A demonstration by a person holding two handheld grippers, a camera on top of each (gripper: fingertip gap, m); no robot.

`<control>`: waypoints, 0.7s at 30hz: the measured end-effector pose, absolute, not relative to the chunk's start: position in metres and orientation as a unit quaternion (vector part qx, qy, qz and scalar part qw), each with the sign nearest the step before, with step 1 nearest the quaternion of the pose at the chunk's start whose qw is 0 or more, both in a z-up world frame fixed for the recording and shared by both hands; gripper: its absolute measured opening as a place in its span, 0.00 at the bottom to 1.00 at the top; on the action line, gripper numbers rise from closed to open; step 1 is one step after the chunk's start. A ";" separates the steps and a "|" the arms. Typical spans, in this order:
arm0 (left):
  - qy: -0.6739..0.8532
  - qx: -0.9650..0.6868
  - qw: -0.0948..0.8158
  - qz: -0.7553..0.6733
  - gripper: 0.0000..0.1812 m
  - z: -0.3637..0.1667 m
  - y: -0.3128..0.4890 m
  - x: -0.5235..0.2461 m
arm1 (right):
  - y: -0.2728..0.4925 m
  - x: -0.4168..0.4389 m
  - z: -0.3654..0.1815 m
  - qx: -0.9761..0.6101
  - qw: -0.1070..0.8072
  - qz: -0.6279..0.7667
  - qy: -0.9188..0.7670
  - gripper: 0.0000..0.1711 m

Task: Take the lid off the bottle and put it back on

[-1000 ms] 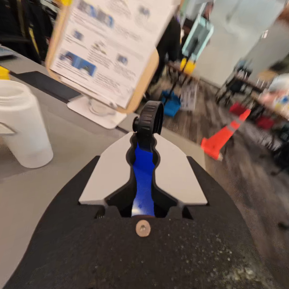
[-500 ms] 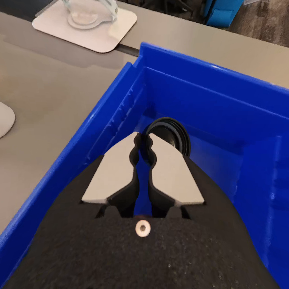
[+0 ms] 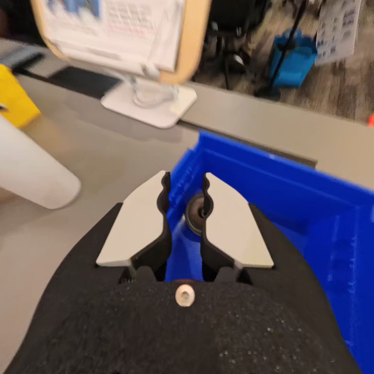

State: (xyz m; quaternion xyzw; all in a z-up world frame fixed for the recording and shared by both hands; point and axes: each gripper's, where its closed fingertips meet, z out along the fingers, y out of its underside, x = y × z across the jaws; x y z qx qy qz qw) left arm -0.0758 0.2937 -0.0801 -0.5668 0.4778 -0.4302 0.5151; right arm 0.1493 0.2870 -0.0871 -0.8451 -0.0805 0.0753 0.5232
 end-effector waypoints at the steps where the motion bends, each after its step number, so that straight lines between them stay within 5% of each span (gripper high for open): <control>1: 0.478 -0.566 0.515 -0.430 0.47 -0.080 0.293 -0.076 | 0.281 0.140 -0.063 -0.828 0.547 0.085 -0.092 0.19; 6: 0.476 -0.563 0.514 -0.439 0.47 -0.080 0.293 -0.076 | 0.258 0.057 -0.001 -0.762 0.600 0.155 -0.189 0.36; 13: 0.464 -0.570 0.519 -0.437 0.48 -0.079 0.296 -0.079 | 0.258 -0.028 -0.030 -0.776 0.544 0.184 -0.261 0.42; 15: 0.440 -0.583 0.527 -0.433 0.57 -0.075 0.301 -0.086 | 0.261 -0.038 -0.041 -0.782 0.535 0.185 -0.262 0.44; 21: 0.284 -0.570 0.563 -0.527 0.52 -0.019 0.293 -0.134 | 0.275 -0.080 -0.069 -0.780 0.539 0.213 -0.234 0.57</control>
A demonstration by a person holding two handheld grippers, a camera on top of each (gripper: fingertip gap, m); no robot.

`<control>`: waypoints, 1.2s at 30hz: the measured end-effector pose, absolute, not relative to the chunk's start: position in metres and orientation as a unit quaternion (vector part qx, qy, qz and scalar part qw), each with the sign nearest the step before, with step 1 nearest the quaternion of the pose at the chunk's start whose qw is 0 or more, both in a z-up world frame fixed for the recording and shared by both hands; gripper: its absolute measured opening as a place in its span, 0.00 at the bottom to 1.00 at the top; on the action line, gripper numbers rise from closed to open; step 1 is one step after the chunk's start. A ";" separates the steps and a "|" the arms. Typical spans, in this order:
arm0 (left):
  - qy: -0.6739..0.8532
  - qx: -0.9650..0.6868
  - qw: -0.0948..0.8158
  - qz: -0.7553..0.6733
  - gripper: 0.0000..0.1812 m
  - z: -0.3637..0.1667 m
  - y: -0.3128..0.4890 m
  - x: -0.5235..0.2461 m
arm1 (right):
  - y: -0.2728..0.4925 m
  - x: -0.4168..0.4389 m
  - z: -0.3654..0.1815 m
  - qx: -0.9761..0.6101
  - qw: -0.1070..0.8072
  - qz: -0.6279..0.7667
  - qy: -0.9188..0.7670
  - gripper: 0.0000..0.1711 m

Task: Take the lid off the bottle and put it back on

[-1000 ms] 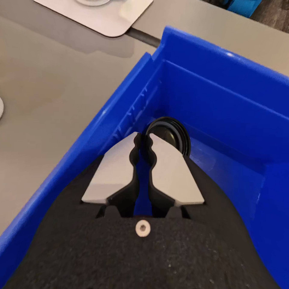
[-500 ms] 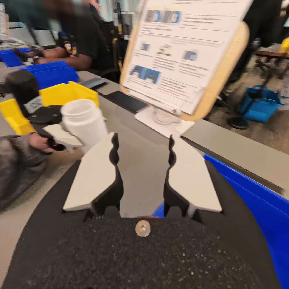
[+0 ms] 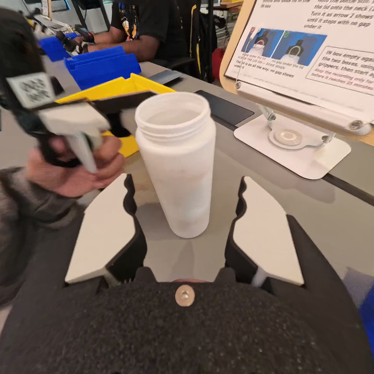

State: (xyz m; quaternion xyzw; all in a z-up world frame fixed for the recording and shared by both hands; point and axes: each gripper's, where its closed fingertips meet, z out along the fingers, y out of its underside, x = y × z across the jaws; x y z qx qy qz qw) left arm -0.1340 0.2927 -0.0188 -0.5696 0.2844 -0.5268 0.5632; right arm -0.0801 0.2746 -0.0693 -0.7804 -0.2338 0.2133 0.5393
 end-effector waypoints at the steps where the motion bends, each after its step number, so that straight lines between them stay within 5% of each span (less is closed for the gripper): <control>1: 0.267 -0.567 0.567 -0.534 0.52 -0.010 0.288 -0.141 | 0.281 -0.086 -0.076 -0.779 0.546 0.197 -0.236 0.59; 5: 0.281 -0.569 0.575 -0.516 0.52 0.003 0.259 -0.153 | 0.307 -0.113 -0.083 -0.759 0.579 0.194 -0.225 0.66; 7: 0.309 -0.584 0.581 -0.476 0.52 0.001 0.252 -0.158 | 0.311 -0.118 -0.085 -0.764 0.570 0.211 -0.217 0.51; 10: 0.326 -0.607 0.566 -0.452 0.52 0.000 0.238 -0.165 | 0.311 -0.110 -0.073 -0.765 0.578 0.194 -0.208 0.50; 20: 0.332 -0.667 0.533 -0.401 0.50 -0.077 0.115 -0.244 | 0.222 0.059 0.101 -0.718 0.686 0.038 -0.112 0.50; 23: 0.313 -0.685 0.530 -0.390 0.49 -0.092 0.095 -0.263 | 0.210 0.146 0.075 -0.780 0.625 0.003 -0.008 0.50; 27: 0.316 -0.678 0.554 -0.364 0.49 -0.089 0.092 -0.275 | 0.218 0.222 -0.027 -0.908 0.410 0.000 0.085 0.51; 30: 0.307 -0.680 0.554 -0.370 0.48 -0.088 0.097 -0.275 | 0.228 0.233 -0.101 -0.960 0.246 0.065 0.114 0.50; 36: 0.310 -0.664 0.563 -0.381 0.47 -0.081 0.094 -0.274 | 0.245 0.236 -0.178 -0.984 0.079 0.090 0.135 0.51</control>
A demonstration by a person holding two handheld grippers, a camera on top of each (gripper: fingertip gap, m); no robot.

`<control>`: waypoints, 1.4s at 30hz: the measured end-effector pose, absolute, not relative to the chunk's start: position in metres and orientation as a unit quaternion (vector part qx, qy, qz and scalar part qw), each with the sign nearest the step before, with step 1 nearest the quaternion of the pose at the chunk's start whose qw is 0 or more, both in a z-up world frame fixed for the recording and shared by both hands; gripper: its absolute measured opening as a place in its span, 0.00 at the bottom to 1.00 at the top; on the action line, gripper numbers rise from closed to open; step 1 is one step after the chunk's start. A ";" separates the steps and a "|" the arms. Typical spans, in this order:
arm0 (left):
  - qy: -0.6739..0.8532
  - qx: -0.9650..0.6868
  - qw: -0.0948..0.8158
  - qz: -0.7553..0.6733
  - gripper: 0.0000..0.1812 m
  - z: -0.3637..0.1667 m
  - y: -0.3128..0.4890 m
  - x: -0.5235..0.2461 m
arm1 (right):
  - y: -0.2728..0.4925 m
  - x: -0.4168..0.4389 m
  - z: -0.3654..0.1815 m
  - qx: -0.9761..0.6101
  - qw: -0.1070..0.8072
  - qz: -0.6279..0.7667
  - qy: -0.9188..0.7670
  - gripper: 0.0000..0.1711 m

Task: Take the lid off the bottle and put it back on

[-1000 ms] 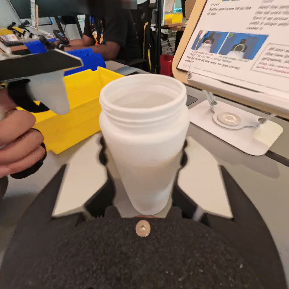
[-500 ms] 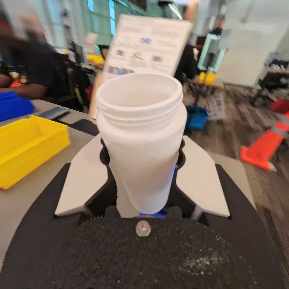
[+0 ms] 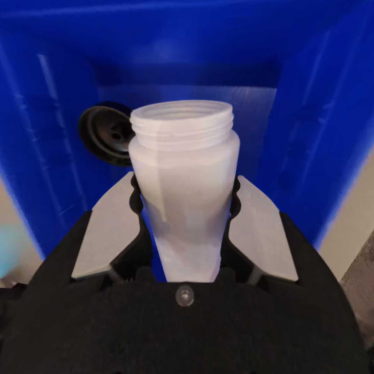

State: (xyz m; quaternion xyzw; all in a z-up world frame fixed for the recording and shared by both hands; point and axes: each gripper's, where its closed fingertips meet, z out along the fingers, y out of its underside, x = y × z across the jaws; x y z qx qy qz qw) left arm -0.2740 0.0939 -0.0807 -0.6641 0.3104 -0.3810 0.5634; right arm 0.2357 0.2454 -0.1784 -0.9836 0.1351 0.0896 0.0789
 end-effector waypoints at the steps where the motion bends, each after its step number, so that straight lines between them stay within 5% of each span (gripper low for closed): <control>1: 0.315 -0.665 0.563 -0.377 0.47 -0.082 0.094 -0.274 | 0.246 0.235 -0.189 -0.984 0.060 0.090 0.139 0.51; 7: 0.331 -0.671 0.567 -0.345 0.48 -0.088 0.097 -0.279 | 0.249 0.239 -0.205 -0.983 0.063 0.074 0.155 0.51; 10: 0.314 -0.690 0.572 -0.314 0.48 -0.094 0.108 -0.292 | 0.249 0.240 -0.180 -0.980 0.128 0.060 0.136 0.63; 16: 0.206 -0.742 0.579 -0.268 0.46 -0.098 0.139 -0.350 | 0.201 0.181 -0.061 -0.869 0.490 0.028 0.058 0.53; 19: 0.195 -0.756 0.588 -0.210 0.46 -0.103 0.141 -0.378 | 0.136 0.109 -0.052 -0.784 0.612 0.099 0.041 0.44; 23: 0.190 -0.756 0.603 -0.170 0.44 -0.102 0.131 -0.397 | 0.077 0.063 -0.092 -0.796 0.604 0.049 -0.018 0.45; 28: 0.173 -0.761 0.591 -0.202 0.43 -0.108 0.137 -0.397 | 0.048 0.071 -0.090 -0.740 0.670 -0.053 -0.028 0.33; 42: 0.219 -0.762 0.583 -0.176 0.44 -0.115 0.132 -0.385 | 0.050 0.087 -0.125 -0.794 0.608 -0.014 0.004 0.36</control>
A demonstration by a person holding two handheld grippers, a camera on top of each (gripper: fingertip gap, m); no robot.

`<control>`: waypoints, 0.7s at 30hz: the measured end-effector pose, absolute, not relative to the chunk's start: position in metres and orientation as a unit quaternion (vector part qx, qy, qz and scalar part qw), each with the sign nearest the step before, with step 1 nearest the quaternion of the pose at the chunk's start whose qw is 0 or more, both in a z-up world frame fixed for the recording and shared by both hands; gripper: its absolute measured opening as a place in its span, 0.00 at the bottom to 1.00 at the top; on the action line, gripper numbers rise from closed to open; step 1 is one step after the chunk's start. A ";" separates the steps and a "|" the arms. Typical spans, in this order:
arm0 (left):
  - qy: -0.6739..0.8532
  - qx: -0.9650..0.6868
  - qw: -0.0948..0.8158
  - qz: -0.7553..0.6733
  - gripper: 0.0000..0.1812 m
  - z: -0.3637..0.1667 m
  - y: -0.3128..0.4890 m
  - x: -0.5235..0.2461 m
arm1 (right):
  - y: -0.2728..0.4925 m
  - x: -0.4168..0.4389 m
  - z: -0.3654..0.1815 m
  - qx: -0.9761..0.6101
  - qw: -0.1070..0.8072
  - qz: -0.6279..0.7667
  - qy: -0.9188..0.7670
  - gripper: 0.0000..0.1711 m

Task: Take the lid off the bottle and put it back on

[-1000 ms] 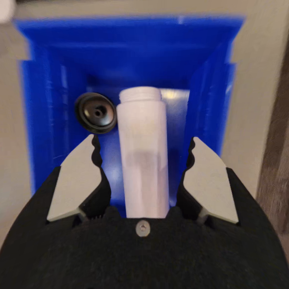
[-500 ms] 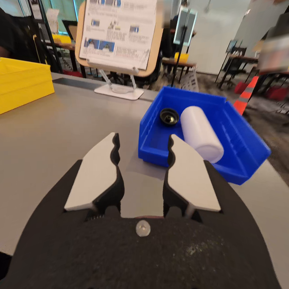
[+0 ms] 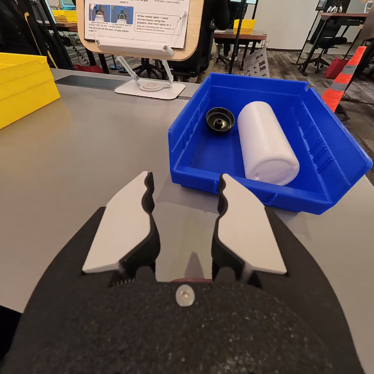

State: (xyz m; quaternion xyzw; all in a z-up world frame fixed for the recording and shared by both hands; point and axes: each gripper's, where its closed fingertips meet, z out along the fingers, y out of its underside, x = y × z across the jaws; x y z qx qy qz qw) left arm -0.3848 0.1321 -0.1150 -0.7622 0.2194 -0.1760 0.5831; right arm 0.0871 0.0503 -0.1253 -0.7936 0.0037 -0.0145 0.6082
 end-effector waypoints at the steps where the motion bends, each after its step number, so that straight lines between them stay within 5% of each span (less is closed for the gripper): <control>1: 0.224 -0.756 0.590 -0.175 0.44 -0.112 0.131 -0.384 | 0.051 0.087 -0.126 -0.794 0.607 -0.013 0.003 0.35; 16: 0.270 -0.751 0.585 -0.145 0.44 -0.119 0.129 -0.369 | 0.066 0.055 -0.139 -0.809 0.585 -0.012 -0.065 0.39; 21: 0.275 -0.752 0.580 -0.150 0.44 -0.121 0.128 -0.364 | 0.101 0.054 -0.135 -0.825 0.564 -0.005 -0.020 0.53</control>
